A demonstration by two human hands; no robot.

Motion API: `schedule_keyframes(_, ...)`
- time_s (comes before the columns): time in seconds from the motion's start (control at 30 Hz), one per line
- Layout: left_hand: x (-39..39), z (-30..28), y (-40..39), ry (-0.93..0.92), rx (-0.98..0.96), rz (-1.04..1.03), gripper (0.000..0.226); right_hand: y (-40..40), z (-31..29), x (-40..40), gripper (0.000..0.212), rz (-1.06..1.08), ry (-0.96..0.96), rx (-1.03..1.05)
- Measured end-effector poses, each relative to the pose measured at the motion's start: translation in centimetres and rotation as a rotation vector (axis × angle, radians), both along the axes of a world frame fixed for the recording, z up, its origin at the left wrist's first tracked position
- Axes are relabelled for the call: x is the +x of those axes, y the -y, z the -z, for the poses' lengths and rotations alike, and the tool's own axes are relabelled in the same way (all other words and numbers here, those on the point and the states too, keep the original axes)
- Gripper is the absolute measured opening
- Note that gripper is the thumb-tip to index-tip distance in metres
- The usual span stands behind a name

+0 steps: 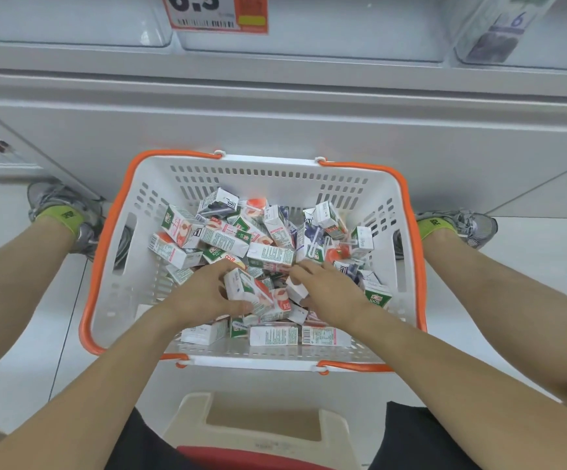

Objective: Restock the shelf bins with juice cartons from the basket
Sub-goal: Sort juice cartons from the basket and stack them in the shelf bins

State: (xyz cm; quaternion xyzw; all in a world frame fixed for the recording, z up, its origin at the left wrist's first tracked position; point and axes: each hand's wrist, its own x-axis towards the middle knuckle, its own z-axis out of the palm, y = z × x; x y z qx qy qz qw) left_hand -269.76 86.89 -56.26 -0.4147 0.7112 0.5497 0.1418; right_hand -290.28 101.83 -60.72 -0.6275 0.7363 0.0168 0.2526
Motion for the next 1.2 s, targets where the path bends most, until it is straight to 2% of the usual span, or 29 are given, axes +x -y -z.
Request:
schedule_keyframes(0.17, -0.3, -0.2, 0.0, -0.066, -0.052, -0.051, 0.057, 0.0, -2.9, -2.5, 0.042, 0.417, 0.407, 0.047)
schedule_keyframes(0.3, -1.3, -1.2, -0.7, -0.192, 0.03, -0.16, 0.04, 1.1, -5.8, -4.3, 0.049, 0.552, 0.698, 0.047)
schedule_keyframes(0.4, -2.4, -2.2, -1.9, -0.295, 0.121, -0.239, 0.043, 2.0, -7.6, -3.9, 0.048, 0.589, 0.855, -0.001)
schedule_keyframes(0.5, -2.9, -2.3, -2.5, -0.345, 0.125, -0.262, 0.047, 2.5, -8.8, -3.3, 0.044, 0.524, 0.824, -0.041)
schedule_keyframes(0.6, -3.0, -1.9, -2.6, -0.345, 0.09, -0.216, 0.047, 2.4, -9.0, -2.9, 0.05, 0.482, 0.772, -0.028)
schedule_keyframes(0.7, -3.3, -1.0, -2.9, -0.26, -0.029, -0.119, 0.069, 2.3, -8.6, -2.6, 0.055, 0.485, 0.823, 0.038)
schedule_keyframes(0.73, -3.4, -0.7, -3.0, -0.23, -0.059, -0.086, 0.069, 2.2, -8.5, -2.5, 0.055, 0.487, 0.829, 0.061)
schedule_keyframes(0.83, -3.4, -0.7, -3.4, -0.195, -0.059, 0.037, 0.047, 1.8, -8.2, -2.1, 0.05, 0.541, 0.884, 0.157)
schedule_keyframes(1.0, -2.9, 0.6, -3.7, -0.137, -0.077, 0.14, 0.059, 1.0, -7.2, -1.2, 0.049, 0.589, 1.046, 0.298)
schedule_keyframes(1.2, -3.4, 0.6, -4.4, -0.069, -0.199, 0.226, 0.045, 1.2, -6.2, 1.4, 0.048, 0.56, 0.92, 0.302)
